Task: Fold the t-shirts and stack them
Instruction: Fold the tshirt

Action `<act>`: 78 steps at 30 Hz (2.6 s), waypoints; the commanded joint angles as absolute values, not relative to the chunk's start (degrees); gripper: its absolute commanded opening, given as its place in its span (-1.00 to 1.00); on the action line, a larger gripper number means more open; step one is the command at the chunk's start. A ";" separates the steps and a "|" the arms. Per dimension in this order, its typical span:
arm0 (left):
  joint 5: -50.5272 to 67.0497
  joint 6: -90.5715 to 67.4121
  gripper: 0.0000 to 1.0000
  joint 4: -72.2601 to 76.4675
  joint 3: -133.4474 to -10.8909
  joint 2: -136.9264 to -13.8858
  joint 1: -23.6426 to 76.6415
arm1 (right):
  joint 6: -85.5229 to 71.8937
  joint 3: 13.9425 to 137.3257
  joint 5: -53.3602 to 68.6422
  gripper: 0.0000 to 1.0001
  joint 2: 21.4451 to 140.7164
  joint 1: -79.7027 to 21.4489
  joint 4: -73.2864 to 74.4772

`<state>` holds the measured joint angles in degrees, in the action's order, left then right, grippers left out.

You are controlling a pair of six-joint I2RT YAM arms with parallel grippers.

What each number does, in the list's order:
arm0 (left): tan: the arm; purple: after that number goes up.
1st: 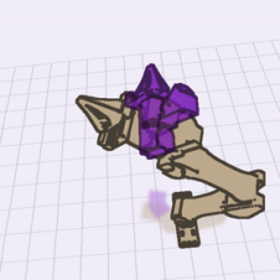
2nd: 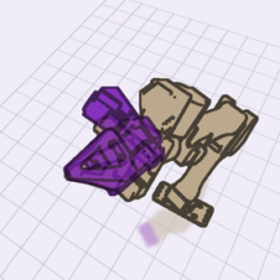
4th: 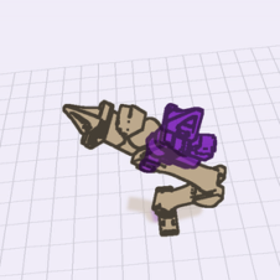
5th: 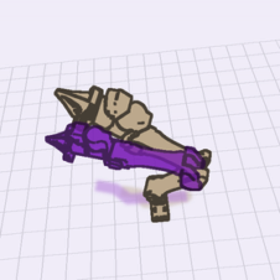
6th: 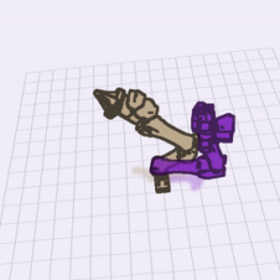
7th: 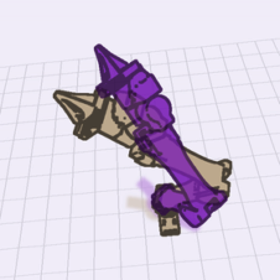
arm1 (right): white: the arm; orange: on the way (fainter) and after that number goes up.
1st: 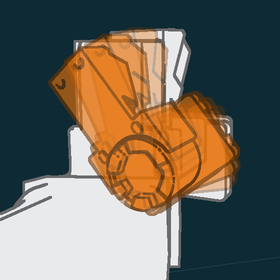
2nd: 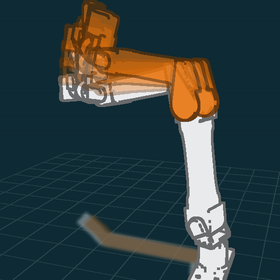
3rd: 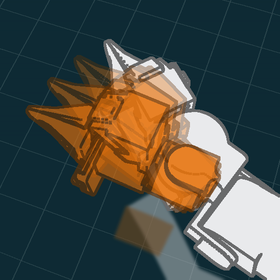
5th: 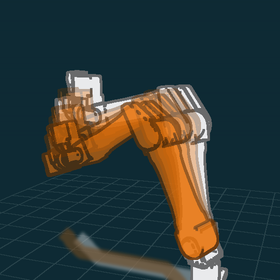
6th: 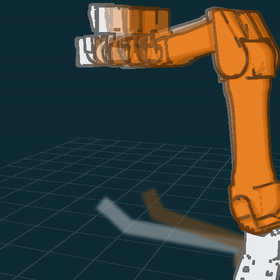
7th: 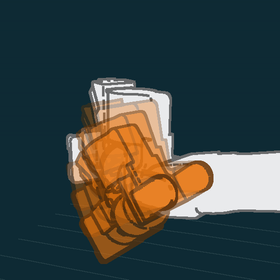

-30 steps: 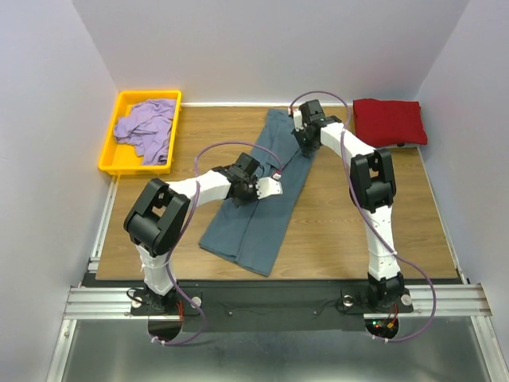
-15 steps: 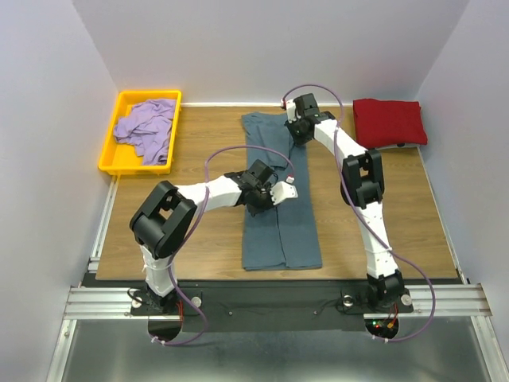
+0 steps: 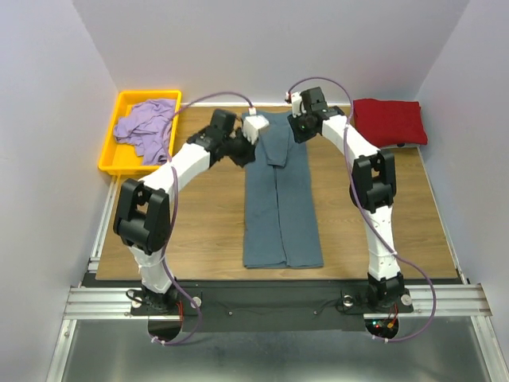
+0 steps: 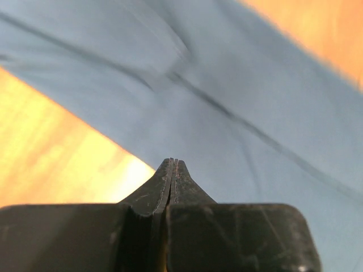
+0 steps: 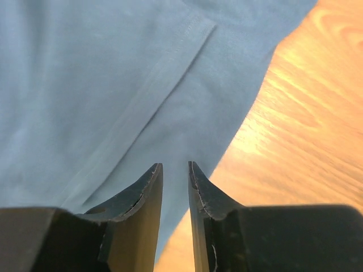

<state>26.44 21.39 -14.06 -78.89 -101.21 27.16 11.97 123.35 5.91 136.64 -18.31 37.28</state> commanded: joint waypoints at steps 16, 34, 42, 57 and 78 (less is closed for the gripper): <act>30.24 -2.81 -1.00 -8.00 -93.95 -123.30 24.17 | 5.19 111.54 18.02 -0.49 132.88 -18.02 36.47; 32.61 -5.45 -1.00 -11.87 -114.77 -140.27 18.02 | 1.67 130.33 13.80 -0.53 149.50 -16.17 36.39; 35.77 -2.30 -0.92 -13.61 -116.89 -138.26 17.93 | 4.74 130.27 14.40 -0.15 144.26 -15.73 36.47; 28.56 23.54 0.43 -7.48 -78.95 -82.82 17.93 | 26.70 96.44 21.98 0.80 97.84 -17.22 43.85; 23.48 55.04 0.20 -15.40 -29.29 -52.12 45.23 | 38.58 48.09 12.57 0.25 73.92 -40.69 38.95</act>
<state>29.45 54.28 -23.05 -33.54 -54.50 38.72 37.98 51.62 14.09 74.87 -39.07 45.01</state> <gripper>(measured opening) 0.603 0.631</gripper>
